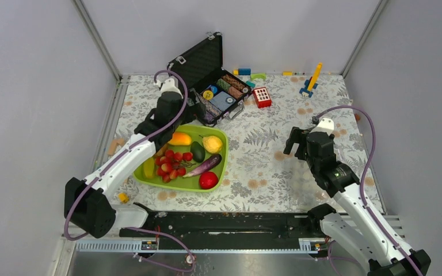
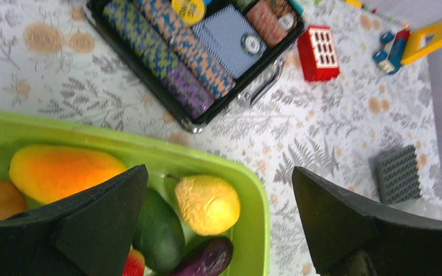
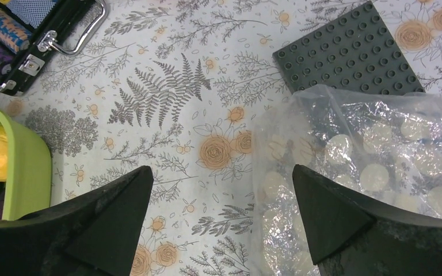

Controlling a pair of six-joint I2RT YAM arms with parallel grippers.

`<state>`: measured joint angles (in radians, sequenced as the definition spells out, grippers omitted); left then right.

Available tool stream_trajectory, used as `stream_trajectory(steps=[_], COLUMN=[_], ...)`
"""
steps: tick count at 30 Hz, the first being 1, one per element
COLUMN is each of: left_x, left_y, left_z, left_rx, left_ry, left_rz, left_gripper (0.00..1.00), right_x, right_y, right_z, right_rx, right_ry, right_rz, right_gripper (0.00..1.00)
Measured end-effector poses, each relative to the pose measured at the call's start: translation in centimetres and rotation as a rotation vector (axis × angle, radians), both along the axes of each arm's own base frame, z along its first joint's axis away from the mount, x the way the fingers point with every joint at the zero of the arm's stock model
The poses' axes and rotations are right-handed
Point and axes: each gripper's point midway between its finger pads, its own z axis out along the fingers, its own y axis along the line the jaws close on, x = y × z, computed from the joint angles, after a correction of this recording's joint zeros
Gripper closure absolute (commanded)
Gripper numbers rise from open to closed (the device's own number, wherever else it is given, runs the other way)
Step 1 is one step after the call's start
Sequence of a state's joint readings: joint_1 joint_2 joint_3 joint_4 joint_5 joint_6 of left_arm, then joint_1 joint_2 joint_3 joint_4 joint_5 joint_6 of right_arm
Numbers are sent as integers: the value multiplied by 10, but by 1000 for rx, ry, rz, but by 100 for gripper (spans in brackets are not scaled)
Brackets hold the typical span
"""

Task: Place the food in the zip-top bag and seal the zipper
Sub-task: Pick up the zipper food storage bag at the center of the board.

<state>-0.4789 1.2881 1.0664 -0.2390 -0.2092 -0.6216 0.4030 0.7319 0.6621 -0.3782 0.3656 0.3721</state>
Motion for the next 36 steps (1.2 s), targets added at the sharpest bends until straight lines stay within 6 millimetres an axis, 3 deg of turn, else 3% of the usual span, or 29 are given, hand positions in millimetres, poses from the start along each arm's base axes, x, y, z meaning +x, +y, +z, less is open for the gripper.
stream_trajectory(steps=[4,10,14,21,25,28,32,36], left_x=[-16,-29,-33,-42,-48,-50,-51,-51], left_y=[3,3,-3,-8,-12,-15,-19,-20], left_z=[-19,-11,-13,-44,-56,-53,-43,-35], left_rx=[6,-27,-54,-61,-66,-80,-100,-113], left_ry=[39,3,-14,12,22,7,-28,-55], left_rz=[-25,-54,-89,-134,-170,-194,-217,-223], left_gripper=[1,1,1,1,1,1,1,1], right_x=[-4,-21,-36,-59,-70,-77,-79,-75], right_y=[0,-4,-8,-10,-16,-24,-28,-26], right_z=[-10,-31,-52,-101,-117,-128,-141,-147], right_rx=[4,14,13,-65,-111,-162,-207,-207], right_ry=[30,134,257,555,668,734,795,799], right_rz=[-4,-37,-78,-118,-169,-215,-241,-242], right_gripper=[0,0,0,1,2,3,15,49])
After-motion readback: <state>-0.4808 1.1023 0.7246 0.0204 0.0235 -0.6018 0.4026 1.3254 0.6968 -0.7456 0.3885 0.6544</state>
